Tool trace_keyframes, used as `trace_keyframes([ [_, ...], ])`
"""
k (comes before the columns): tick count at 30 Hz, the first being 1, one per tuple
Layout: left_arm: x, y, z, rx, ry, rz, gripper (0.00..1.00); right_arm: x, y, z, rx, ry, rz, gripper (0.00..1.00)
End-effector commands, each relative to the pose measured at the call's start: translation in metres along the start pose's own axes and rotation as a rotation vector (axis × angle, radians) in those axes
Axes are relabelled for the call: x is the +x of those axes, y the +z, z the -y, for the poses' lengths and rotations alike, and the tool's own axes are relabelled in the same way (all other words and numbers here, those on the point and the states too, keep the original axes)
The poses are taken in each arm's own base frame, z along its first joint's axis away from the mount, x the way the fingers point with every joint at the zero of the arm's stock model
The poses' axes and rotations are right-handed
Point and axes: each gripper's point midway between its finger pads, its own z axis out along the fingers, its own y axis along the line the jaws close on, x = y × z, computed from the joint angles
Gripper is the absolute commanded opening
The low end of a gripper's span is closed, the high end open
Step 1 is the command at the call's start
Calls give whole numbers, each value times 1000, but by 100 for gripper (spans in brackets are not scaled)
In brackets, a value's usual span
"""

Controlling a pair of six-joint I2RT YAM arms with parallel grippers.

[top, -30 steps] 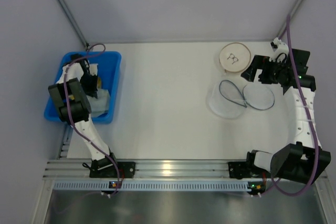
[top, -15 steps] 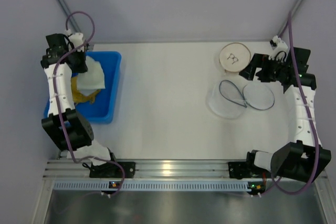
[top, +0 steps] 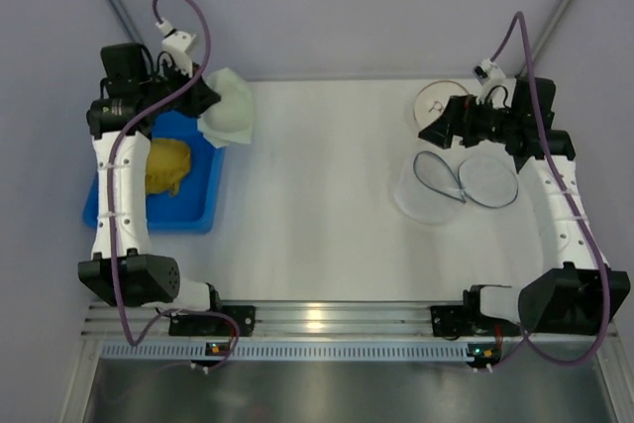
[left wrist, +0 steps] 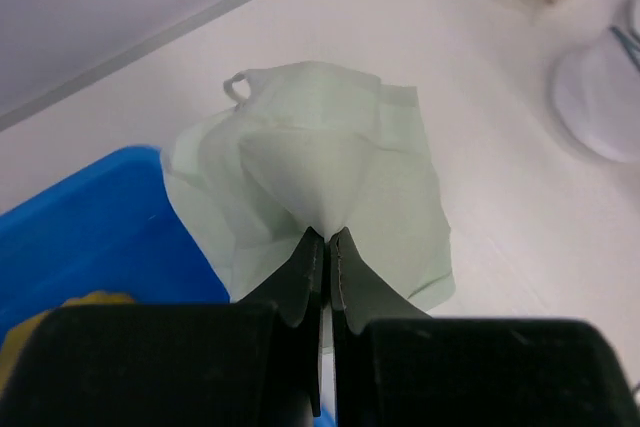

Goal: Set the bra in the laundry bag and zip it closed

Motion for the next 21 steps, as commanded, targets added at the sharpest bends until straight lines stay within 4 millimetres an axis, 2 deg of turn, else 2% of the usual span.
trace_keyframes([
  [1, -26, 7, 75, 222, 94, 96, 0, -18, 12, -42, -129, -117, 41, 99],
  [2, -21, 16, 88, 235, 105, 71, 0, -16, 16, -50, -152, -130, 29, 99],
  [3, -5, 36, 112, 251, 121, 9, 0, -14, 19, -52, -159, -130, 17, 100],
  [4, 4, 46, 124, 267, 124, -24, 0, -12, 20, -52, -160, -126, 7, 99],
  [6, 37, 76, 141, 247, 115, -139, 0, -6, 23, -49, -153, -120, -15, 99],
  [8, 68, 101, 147, 225, 113, -241, 0, 3, 23, -45, -141, -120, -45, 99],
  [9, 80, 108, 163, 250, 133, -276, 0, 7, 23, -43, -129, -119, -55, 99],
  [11, 113, 123, 167, 228, 166, -367, 0, 16, 21, -38, -113, -136, -78, 99],
  [12, 133, 133, 181, 245, 190, -417, 0, 22, 22, -36, -108, -132, -91, 99],
  [13, 142, 139, 186, 247, 207, -431, 0, 26, 20, -34, -99, -130, -97, 99],
  [14, 169, 148, 182, 214, 224, -497, 1, 29, 20, -32, -94, -130, -104, 99],
  [15, 181, 151, 193, 222, 252, -524, 1, 34, 20, -30, -85, -122, -113, 99],
  [17, 209, 158, 197, 210, 268, -602, 4, 38, 18, -27, -76, -117, -117, 99],
  [18, 218, 158, 206, 227, 282, -624, 5, 40, 16, -25, -70, -111, -122, 99],
  [20, 228, 151, 222, 300, 291, -636, 24, 42, 15, -21, -59, -109, -130, 99],
  [21, 235, 144, 233, 348, 289, -646, 37, 42, 14, -20, -55, -111, -132, 99],
])
